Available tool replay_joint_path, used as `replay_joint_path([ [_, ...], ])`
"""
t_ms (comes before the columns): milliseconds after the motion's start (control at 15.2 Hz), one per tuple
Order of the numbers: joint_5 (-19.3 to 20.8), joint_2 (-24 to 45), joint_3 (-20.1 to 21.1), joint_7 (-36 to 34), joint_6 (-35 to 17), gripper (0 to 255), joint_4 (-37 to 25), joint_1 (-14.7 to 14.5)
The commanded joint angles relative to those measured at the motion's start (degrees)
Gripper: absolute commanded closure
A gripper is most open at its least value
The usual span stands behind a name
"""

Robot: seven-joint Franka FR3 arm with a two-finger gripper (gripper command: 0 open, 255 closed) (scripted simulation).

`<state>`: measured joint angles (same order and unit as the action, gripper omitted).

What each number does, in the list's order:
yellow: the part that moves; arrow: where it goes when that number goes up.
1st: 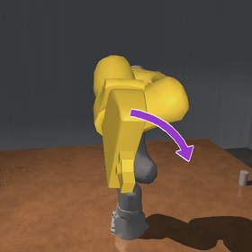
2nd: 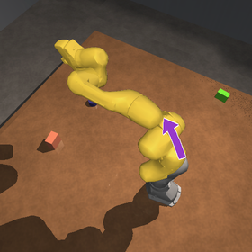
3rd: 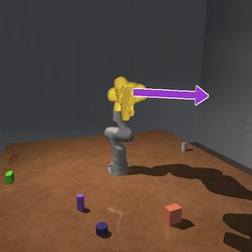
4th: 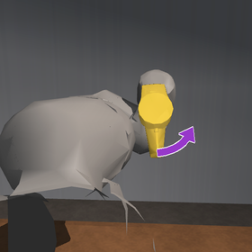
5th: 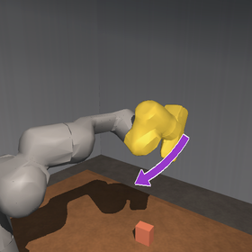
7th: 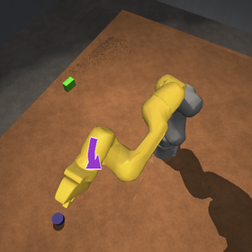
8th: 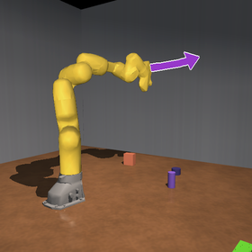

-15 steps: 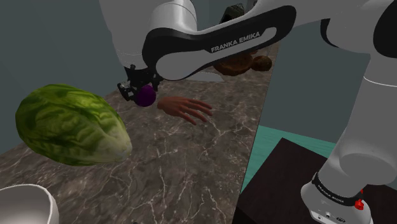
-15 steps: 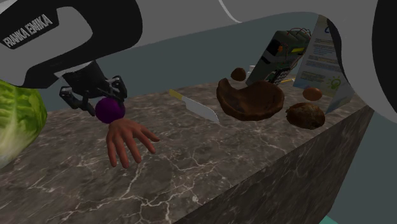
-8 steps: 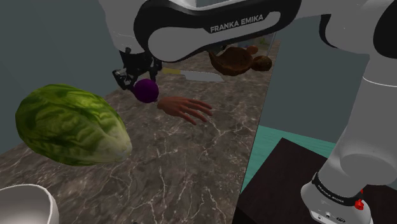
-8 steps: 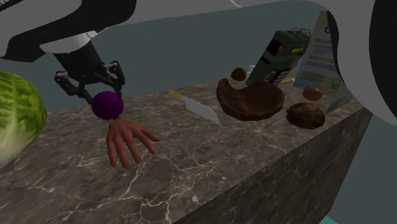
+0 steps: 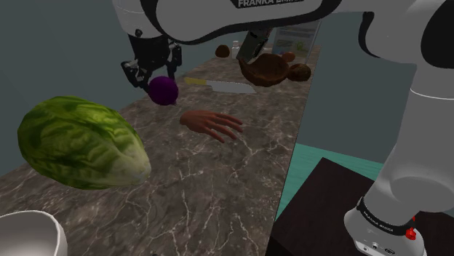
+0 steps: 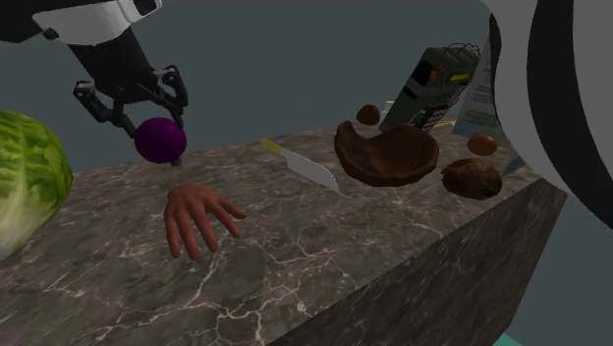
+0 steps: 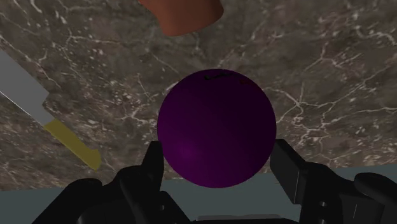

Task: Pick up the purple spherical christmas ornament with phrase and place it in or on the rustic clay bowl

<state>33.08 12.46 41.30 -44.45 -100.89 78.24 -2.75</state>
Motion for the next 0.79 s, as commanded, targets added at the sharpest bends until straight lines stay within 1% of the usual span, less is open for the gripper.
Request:
replay_joint_path([
  [0,0.56,0.89,0.07,0.45,1.92,255,-2.63,-0.75],
  [396,2.48,3.66,0.13,1.94,7.69,255,-10.74,-3.38],
  [726,5.09,6.96,-0.11,3.45,13.23,255,-19.25,-6.85],
])
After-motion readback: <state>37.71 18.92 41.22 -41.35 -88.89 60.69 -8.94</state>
